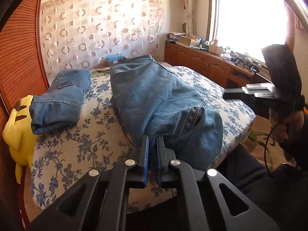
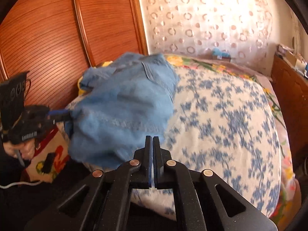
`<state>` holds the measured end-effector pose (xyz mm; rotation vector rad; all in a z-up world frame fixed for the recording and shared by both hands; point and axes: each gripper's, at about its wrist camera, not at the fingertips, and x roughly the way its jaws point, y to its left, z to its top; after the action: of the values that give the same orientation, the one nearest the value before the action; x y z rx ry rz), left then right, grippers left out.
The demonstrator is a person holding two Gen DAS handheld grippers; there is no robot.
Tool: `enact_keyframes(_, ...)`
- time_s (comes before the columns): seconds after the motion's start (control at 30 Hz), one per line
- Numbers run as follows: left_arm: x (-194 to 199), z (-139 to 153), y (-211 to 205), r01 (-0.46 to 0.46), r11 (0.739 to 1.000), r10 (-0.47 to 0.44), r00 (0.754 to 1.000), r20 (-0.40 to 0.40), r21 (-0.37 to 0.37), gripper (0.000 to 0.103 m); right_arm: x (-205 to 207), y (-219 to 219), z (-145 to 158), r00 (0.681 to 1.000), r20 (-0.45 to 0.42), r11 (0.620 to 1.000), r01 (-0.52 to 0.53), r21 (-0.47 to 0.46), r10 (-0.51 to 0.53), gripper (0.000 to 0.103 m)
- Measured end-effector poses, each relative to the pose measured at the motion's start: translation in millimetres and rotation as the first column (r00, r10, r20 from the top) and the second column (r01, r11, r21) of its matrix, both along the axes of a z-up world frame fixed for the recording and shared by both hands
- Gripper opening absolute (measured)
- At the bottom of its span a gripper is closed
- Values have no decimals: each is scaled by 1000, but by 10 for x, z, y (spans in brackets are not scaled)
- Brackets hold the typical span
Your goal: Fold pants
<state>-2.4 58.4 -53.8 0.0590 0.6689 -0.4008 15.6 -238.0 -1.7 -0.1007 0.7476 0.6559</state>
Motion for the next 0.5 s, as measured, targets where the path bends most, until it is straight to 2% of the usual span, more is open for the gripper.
enact_keyframes(0.03, 16, -27, -1, -3, 1000, 3, 1000, -10, 9, 5, 33, 61, 40, 1000, 17, 1000, -6, 20, 6, 0)
enact_keyframes(0.17, 42, -157, 64, -13, 1000, 14, 999, -48, 10, 5, 163, 308, 54, 999, 34, 998, -41, 54, 40, 20)
enact_keyframes(0.33, 31, -316, 144, -26, 1000, 26, 996, -85, 3, 5, 204, 603, -185, 995, -19, 995, -102, 5, 102, 20)
enact_keyframes(0.5, -12, -370, 188, -30, 999, 28, 994, -103, -14, 5, 80, 599, -462, 991, -74, 992, -115, -51, 112, 21)
